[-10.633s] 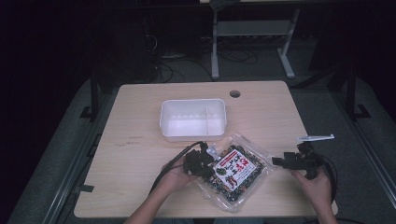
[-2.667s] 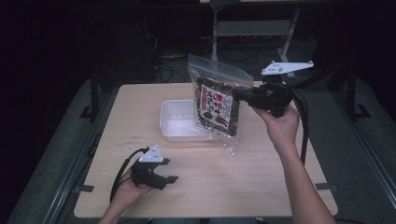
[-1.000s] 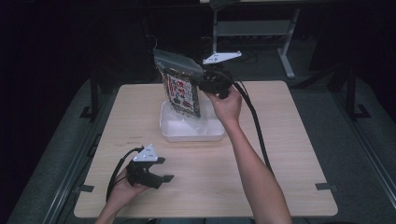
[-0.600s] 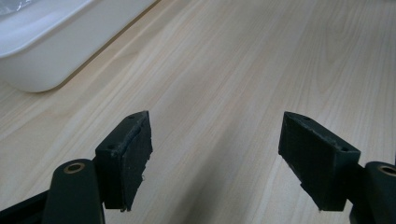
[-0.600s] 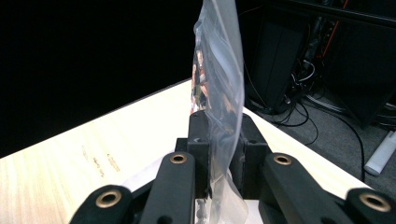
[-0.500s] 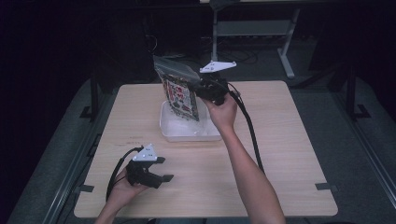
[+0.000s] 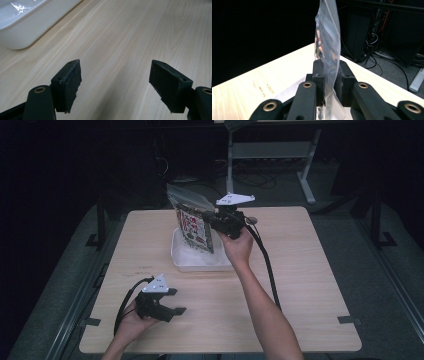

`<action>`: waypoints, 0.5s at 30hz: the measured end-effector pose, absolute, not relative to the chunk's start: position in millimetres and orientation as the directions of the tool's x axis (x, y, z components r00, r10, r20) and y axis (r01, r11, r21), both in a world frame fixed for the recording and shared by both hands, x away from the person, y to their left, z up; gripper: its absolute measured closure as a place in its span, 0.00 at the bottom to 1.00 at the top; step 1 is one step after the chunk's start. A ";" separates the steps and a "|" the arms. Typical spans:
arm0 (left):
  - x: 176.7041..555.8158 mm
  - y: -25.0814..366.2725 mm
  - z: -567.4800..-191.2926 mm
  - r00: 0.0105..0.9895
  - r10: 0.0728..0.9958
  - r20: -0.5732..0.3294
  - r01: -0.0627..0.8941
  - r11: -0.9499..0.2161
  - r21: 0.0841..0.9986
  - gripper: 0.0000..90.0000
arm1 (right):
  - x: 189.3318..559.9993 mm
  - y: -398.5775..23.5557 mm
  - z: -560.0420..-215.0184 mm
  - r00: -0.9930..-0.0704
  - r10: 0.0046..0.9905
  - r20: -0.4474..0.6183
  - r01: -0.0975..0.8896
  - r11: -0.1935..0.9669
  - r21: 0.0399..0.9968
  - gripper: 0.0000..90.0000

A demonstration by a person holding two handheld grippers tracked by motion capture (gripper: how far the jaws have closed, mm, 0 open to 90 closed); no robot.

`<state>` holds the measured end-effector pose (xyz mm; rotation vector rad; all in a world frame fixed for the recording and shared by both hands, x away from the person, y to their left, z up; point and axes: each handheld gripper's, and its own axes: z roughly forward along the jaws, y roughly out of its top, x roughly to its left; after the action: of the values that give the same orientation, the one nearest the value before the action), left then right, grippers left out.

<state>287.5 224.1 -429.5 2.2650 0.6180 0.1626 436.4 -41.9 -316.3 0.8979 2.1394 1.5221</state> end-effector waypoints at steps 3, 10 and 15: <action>287.2 223.6 -429.2 0.876 0.478 -0.070 0.379 -0.589 0.713 0.28 | 435.7 -41.8 -318.2 -0.725 0.686 0.063 0.288 0.219 0.932 0.87; 287.3 225.0 -428.2 0.874 0.480 -0.073 0.379 -0.582 0.719 0.28 | 435.6 -43.8 -323.9 -0.714 0.697 0.072 0.311 0.223 0.924 0.87; 287.9 224.5 -428.5 0.874 0.480 -0.076 0.381 -0.581 0.719 0.28 | 435.0 -47.5 -327.9 -0.702 0.707 0.086 0.328 0.213 0.920 0.88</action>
<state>287.9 224.5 -428.5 2.2565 0.6178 0.1617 435.0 -47.5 -327.9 0.9643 2.1414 1.4868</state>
